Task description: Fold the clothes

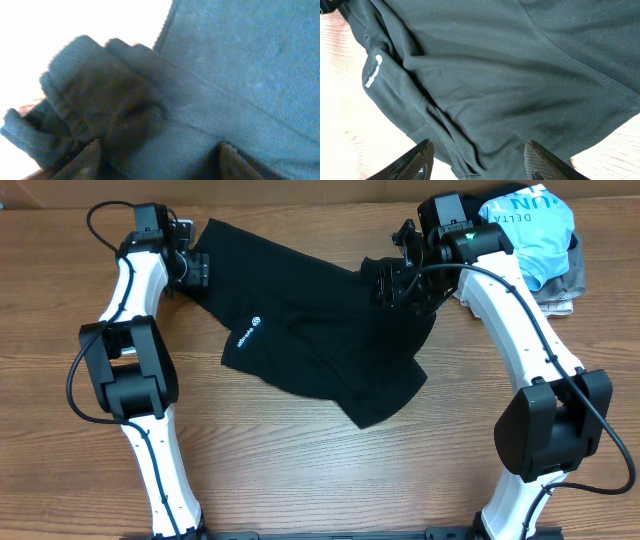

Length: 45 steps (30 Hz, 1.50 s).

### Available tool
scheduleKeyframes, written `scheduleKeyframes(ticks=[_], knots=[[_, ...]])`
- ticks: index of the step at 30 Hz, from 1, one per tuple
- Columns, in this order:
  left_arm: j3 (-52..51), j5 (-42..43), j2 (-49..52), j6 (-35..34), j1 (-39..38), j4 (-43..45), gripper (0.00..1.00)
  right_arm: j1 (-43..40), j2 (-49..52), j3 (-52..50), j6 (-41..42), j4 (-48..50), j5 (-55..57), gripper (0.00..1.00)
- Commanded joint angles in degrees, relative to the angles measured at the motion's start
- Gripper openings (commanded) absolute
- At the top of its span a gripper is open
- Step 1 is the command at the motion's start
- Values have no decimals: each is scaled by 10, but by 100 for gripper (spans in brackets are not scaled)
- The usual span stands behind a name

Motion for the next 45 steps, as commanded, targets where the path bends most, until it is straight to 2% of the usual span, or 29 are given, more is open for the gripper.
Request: scheduleKeyframes(ticks=[1, 2, 3, 5, 6, 9, 10, 13, 15, 17, 18, 19, 21, 23, 26, 27, 30, 33, 39, 45], knots=[[6, -4, 19, -10, 5, 13, 58, 3, -9, 12, -4, 8, -5, 61], [6, -11, 19, -14, 5, 14, 49, 3, -9, 12, -4, 10, -3, 61], [6, -44, 19, -38, 5, 12, 29, 3, -9, 12, -4, 12, -3, 60], [9, -82, 17, -63, 7, 3, 12, 3, -9, 12, -4, 11, -3, 58], [27, -119, 10, -88, 12, -35, 4, 3, -9, 12, -2, 11, -3, 56], [99, -137, -23, -93, 34, -175, 4, 3, -9, 12, 26, -11, -4, 47], [140, -136, -41, -93, 44, -247, 4, 3, -9, 12, 38, -25, -5, 46], [200, -136, -70, -93, 57, -369, 4, 11, -12, 12, 57, -90, -12, 46], [233, -142, -99, -84, 66, -468, 8, 35, -12, 10, 61, -153, 2, 47], [233, -184, -110, -85, 81, -512, 12, 79, -12, 1, 81, -177, 25, 47], [229, -183, -109, -85, 88, -518, 23, 97, -12, -11, 91, -167, 27, 50], [225, -181, -109, -85, 95, -518, 43, 112, -12, -27, 97, -154, 27, 53], [225, -181, -110, -85, 104, -515, 71, 135, -12, -77, 118, -97, 33, 56], [225, -175, -110, -85, 111, -502, 84, 140, -12, -121, 141, -44, 62, 60], [225, -85, -110, -57, 108, -495, 86, 140, -12, -203, 143, 40, 68, 63], [225, -28, -110, -33, 104, -490, 88, 140, -12, -237, 143, 75, 68, 63], [225, 61, -110, -9, 101, -483, 88, 140, -11, -288, 142, 142, 71, 62], [225, 71, -110, -7, 96, -481, 88, 140, -9, -336, 141, 191, 94, 53], [225, 73, -110, -7, 90, -470, 89, 125, 21, -361, 192, 197, 173, 46], [225, 75, -110, -7, 82, -457, 90, 45, 23, -360, 193, 245, 233, 41]])
